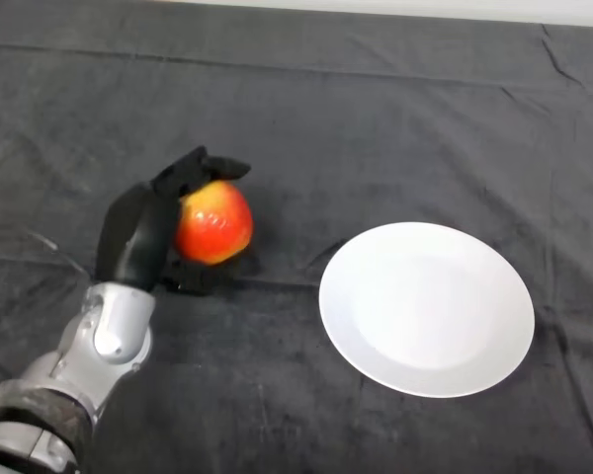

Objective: Move the apple to the plate

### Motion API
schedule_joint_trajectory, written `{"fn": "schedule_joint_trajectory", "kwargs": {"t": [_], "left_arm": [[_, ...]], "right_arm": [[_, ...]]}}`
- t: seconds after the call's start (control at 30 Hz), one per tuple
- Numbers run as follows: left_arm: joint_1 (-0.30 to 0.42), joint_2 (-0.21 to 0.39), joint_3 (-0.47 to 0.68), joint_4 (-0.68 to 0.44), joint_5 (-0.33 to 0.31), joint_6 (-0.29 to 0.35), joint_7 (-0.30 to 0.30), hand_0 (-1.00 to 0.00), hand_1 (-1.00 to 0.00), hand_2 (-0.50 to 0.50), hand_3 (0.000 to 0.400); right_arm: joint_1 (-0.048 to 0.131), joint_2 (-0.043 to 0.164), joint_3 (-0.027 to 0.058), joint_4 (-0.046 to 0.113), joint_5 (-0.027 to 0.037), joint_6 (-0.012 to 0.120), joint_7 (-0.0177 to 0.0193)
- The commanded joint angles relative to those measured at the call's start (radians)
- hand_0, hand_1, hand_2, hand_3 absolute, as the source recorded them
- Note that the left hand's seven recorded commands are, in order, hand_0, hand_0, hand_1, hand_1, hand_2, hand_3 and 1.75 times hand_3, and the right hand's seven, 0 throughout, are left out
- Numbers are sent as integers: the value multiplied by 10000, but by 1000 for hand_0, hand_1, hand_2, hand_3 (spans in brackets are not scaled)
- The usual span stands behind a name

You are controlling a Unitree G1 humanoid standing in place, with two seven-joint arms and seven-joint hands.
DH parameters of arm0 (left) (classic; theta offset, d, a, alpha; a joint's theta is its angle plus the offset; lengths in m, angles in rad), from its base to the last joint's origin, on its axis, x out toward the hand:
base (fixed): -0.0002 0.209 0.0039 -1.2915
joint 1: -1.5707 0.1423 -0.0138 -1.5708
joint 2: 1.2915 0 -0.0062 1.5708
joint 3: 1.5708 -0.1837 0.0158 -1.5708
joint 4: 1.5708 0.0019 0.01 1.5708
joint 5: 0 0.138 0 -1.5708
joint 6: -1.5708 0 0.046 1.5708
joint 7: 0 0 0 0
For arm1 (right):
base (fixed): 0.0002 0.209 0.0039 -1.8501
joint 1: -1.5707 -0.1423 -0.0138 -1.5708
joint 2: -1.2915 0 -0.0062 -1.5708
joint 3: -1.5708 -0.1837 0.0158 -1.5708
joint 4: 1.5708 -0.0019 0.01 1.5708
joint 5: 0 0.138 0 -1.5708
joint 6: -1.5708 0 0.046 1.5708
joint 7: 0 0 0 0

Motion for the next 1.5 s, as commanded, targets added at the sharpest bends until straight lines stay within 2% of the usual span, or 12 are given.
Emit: {"fn": "schedule_joint_trajectory", "kwargs": {"t": [0.03,0.4,0.87,1.27,1.5], "left_arm": [[-573,-44,-238,-82,253,-219,247,-1000,-1000,0,400],[-1029,-757,-905,121,686,-20,538,-1000,-1000,0,400],[-1306,-1211,-1815,378,614,66,181,-1000,-1000,0,400],[-1403,-1607,-2803,368,-160,135,-559,-1000,-1000,0,400],[-1257,-1630,-3459,220,-924,151,-1238,-1000,-984,-8,400]], "right_arm": [[969,281,410,633,-264,290,98],[949,280,416,673,-272,269,92],[929,280,422,715,-278,245,85],[919,280,427,738,-281,230,80],[916,280,428,744,-282,225,78]]}}
